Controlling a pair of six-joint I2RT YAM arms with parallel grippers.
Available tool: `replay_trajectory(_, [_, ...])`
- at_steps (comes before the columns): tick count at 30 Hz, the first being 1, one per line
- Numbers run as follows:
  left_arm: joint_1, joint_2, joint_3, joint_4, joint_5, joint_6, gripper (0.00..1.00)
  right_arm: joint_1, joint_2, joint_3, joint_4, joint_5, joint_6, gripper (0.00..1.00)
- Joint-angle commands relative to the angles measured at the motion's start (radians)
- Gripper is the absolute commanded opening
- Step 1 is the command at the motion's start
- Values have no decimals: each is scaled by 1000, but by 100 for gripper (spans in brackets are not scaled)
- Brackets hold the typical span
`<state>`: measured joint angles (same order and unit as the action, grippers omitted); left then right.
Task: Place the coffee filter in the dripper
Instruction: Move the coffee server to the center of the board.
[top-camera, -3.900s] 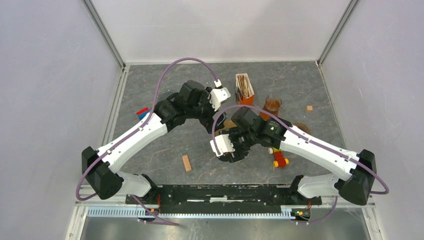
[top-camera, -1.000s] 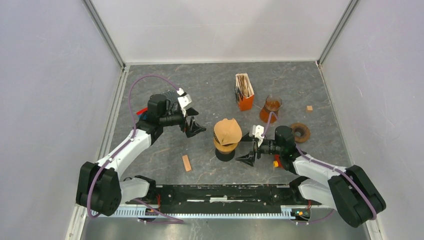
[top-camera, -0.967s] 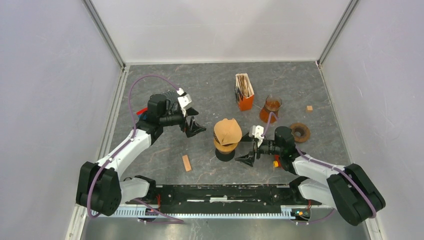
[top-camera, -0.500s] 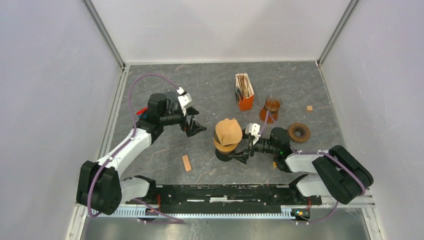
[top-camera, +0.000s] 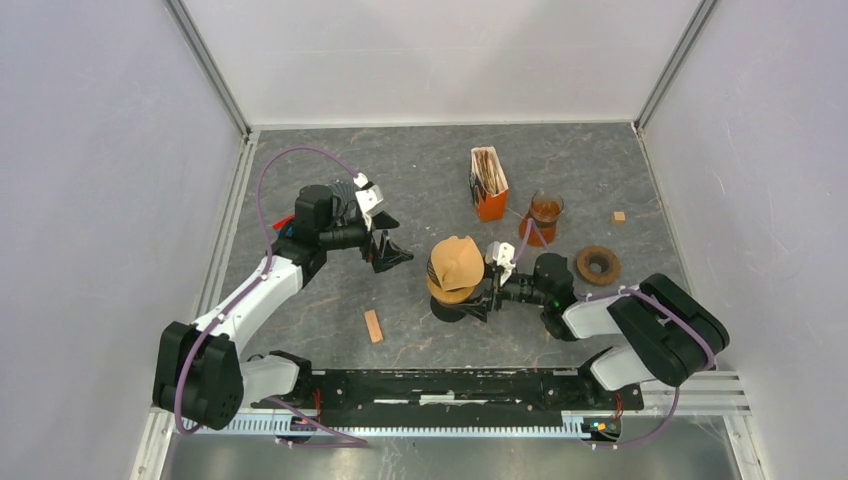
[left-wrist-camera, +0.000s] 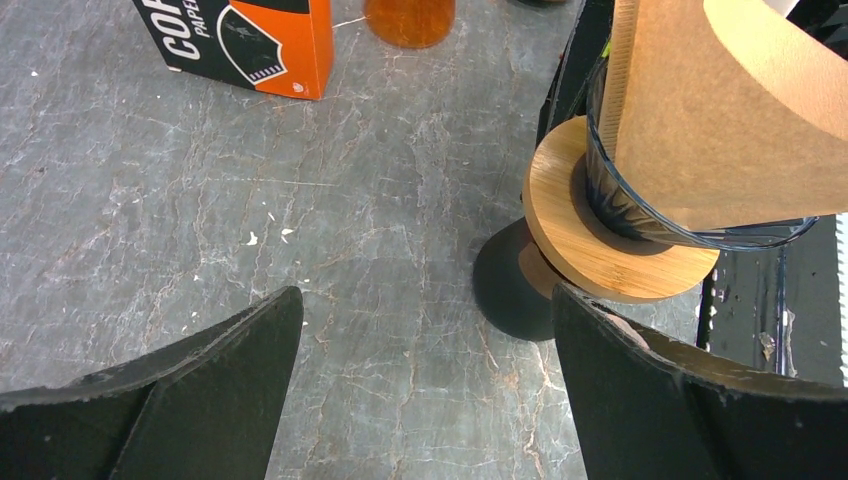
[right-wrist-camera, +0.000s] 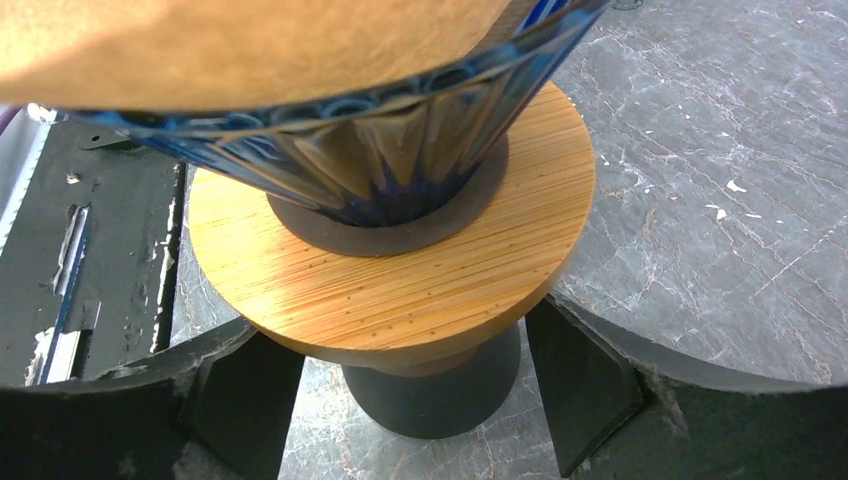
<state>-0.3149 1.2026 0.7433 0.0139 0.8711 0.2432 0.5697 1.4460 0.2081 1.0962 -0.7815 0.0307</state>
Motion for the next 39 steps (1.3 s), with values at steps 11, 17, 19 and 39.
replay_trajectory(11, [8, -15, 130, -76, -319, -144, 100, 12, 95, 109, 75, 109, 18, 75])
replay_trajectory(17, [16, -17, 179, -132, -564, -199, 100, 15, 166, 193, 39, 175, 12, 74])
replay_trajectory(19, [20, -19, 194, -154, -616, -217, 100, 16, 196, 231, 34, 202, 12, 74])
replay_trajectory(39, [68, -93, 251, -317, -715, -244, 100, 17, 444, 641, -234, 361, 7, 90])
